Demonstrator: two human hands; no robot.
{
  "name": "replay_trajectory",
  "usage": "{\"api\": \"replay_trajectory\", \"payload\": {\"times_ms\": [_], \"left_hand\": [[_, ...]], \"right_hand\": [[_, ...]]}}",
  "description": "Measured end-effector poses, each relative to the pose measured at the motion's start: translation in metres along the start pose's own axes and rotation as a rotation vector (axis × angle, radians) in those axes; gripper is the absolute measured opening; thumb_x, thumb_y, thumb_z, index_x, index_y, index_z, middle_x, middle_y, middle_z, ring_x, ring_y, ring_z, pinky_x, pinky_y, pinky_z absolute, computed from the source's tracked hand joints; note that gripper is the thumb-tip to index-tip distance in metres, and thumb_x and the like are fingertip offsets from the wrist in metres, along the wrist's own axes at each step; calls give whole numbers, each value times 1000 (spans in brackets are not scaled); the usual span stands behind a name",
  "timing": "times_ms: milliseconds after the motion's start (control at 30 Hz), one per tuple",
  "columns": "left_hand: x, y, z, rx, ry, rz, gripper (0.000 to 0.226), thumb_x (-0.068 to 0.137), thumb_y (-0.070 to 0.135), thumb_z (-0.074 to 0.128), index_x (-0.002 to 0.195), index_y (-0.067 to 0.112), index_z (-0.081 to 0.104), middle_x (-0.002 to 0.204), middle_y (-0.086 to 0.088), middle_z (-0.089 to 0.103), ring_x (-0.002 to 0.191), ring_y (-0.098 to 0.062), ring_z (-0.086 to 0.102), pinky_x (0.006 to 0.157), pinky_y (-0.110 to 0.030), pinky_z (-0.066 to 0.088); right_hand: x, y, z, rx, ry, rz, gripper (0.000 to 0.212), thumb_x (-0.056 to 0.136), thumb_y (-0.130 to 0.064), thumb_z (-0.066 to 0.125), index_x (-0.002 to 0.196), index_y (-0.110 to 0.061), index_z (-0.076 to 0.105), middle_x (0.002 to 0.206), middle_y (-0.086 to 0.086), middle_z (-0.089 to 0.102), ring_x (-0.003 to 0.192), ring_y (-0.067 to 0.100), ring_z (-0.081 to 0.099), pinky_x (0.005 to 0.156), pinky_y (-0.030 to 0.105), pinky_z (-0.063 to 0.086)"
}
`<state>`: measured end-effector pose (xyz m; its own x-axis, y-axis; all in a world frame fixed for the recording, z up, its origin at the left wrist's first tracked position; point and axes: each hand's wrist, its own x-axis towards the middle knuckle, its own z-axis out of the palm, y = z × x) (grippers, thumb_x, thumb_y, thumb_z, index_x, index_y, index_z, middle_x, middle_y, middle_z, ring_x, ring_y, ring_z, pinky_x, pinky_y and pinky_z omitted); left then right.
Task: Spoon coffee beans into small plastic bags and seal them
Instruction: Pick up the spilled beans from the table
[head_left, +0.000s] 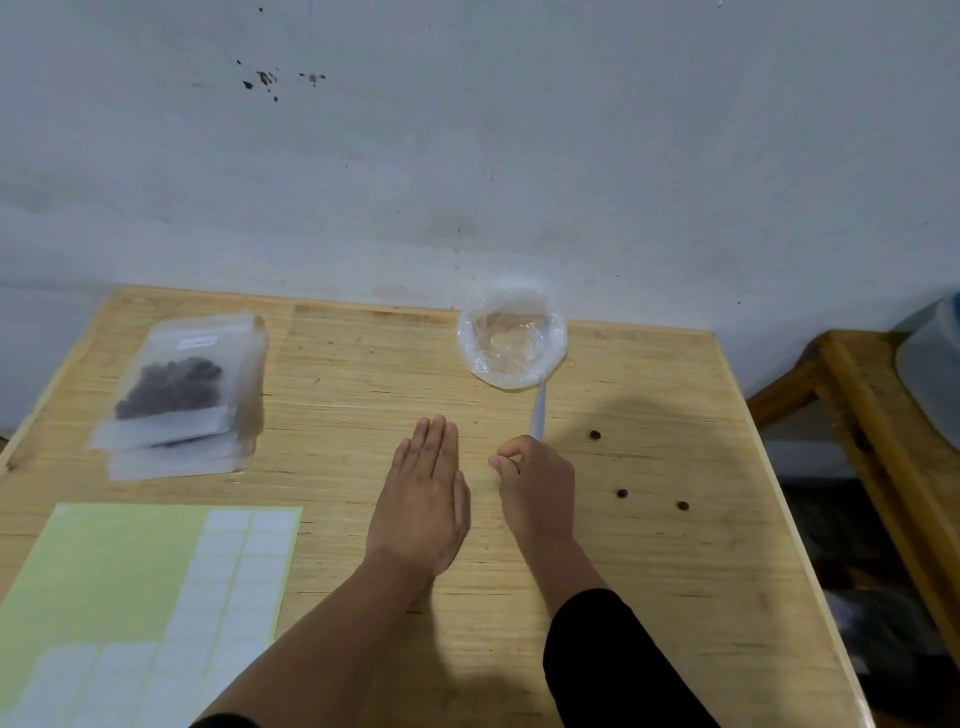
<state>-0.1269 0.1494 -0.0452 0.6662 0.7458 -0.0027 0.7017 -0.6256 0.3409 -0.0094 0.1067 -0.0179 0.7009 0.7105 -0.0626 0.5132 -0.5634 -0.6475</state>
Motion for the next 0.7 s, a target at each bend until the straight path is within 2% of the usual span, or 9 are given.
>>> {"api": "replay_trajectory", "payload": {"times_ms": [167,267,333,400,467,533,567,633,700], "left_hand": [[-1,-1,3,-6,23,6,66,90,36,-2,148,5,6,158,-10,5,144,-17,-8,117,-32,-5],[-2,-1,3,-24,36,6,66,90,35,1,148,5,10,157,-10,9,143,-16,-7,117,-31,-4],[-1,0,3,-28,28,11,68,89,36,-1,148,5,9,157,-10,7,142,-15,-10,116,-31,-6],[-1,2,2,-24,26,12,69,88,36,-3,148,4,9,157,-11,7,141,-15,-11,115,-31,-7],[-1,4,2,-3,4,5,72,85,37,-7,148,5,5,158,-10,3,139,-14,-15,114,-30,-10],[-2,5,0,23,-26,-9,75,81,38,-13,148,7,0,158,-9,-3,137,-13,-20,112,-29,-13],[-2,6,-2,25,-37,-17,76,80,39,-15,148,7,-3,158,-8,-5,137,-13,-21,112,-28,-13],[-3,12,-5,1,-53,-33,78,77,41,-15,148,8,-6,158,-8,-9,139,-14,-21,113,-29,-13],[-6,20,-3,-4,-79,-26,79,76,41,-17,148,8,-8,157,-8,-12,141,-16,-20,114,-30,-13]], "right_hand": [[-7,7,1,-125,-27,-48,15,91,-25,55,93,-12,61,93,2,63,85,15,58,77,24,44],[-12,9,-3,-107,0,-63,17,93,-22,51,93,-8,61,92,4,63,85,17,57,73,22,38],[-13,7,-13,91,26,47,18,94,-18,48,89,-7,61,85,2,62,80,15,56,66,19,33],[-14,7,-25,490,18,297,22,95,-19,42,83,-9,57,71,-3,54,64,8,50,57,18,34],[-17,8,-39,946,-24,554,24,95,-17,39,73,-11,49,63,0,50,52,9,43,48,21,34],[-18,11,-47,1125,-43,652,20,92,-12,42,73,-11,50,64,4,55,51,12,46,46,24,34],[-17,12,-48,1091,-58,632,17,90,-12,45,76,-10,54,66,4,56,52,12,47,46,24,35],[-17,13,-47,837,-77,475,16,89,-16,49,83,-13,63,69,0,58,56,10,50,50,24,41],[-15,13,-46,493,-71,265,19,90,-22,52,82,-21,69,73,-9,61,65,7,55,66,26,46]]}}
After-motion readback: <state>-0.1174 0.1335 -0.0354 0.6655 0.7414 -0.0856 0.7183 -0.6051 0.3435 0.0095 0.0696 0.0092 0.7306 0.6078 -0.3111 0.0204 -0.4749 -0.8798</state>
